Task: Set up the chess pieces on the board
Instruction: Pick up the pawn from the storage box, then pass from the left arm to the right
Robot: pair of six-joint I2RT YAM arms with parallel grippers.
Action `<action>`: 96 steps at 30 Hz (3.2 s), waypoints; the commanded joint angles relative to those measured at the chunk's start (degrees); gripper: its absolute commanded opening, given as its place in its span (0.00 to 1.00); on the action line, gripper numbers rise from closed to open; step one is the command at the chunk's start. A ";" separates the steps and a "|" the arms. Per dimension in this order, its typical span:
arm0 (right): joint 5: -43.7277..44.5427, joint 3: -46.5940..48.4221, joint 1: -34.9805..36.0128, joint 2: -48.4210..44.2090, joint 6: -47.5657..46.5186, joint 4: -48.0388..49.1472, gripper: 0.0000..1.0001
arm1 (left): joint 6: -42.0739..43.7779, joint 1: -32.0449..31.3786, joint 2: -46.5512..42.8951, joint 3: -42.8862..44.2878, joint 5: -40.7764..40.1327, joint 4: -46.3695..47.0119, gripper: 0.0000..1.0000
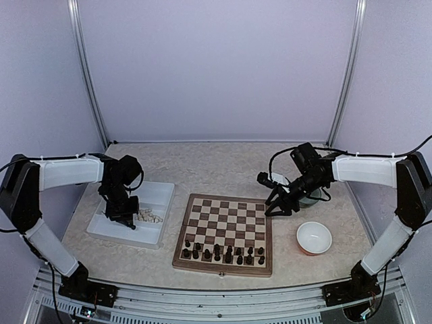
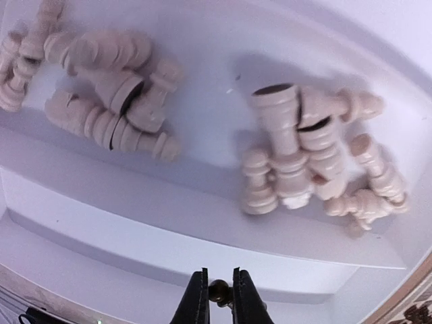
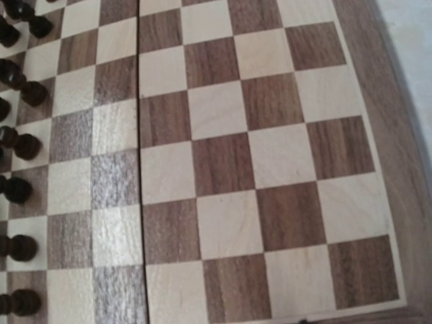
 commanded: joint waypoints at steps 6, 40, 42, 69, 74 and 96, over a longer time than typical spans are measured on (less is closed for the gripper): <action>0.50 1.06 0.59 0.71 -0.16 -0.45 0.51 | 0.12 -2.36 1.97 6.94 0.87 0.75 0.00; -22.53 25.97 7.22 21.83 39.14 5.77 0.52 | -6.35 -20.74 23.19 37.76 11.31 16.00 0.01; -22.67 26.74 7.93 22.99 41.10 6.66 0.52 | -6.83 -20.73 22.91 37.22 11.75 17.01 0.01; -26.67 28.29 8.77 30.24 50.00 11.17 0.47 | -7.22 -22.90 21.30 37.89 12.31 18.49 0.01; -27.24 26.65 8.44 30.35 51.82 13.09 0.33 | -7.21 -23.20 21.01 37.88 12.18 18.37 0.02; -32.06 18.79 6.66 22.83 43.70 19.30 0.05 | -8.74 -22.02 8.12 26.50 6.39 33.12 0.31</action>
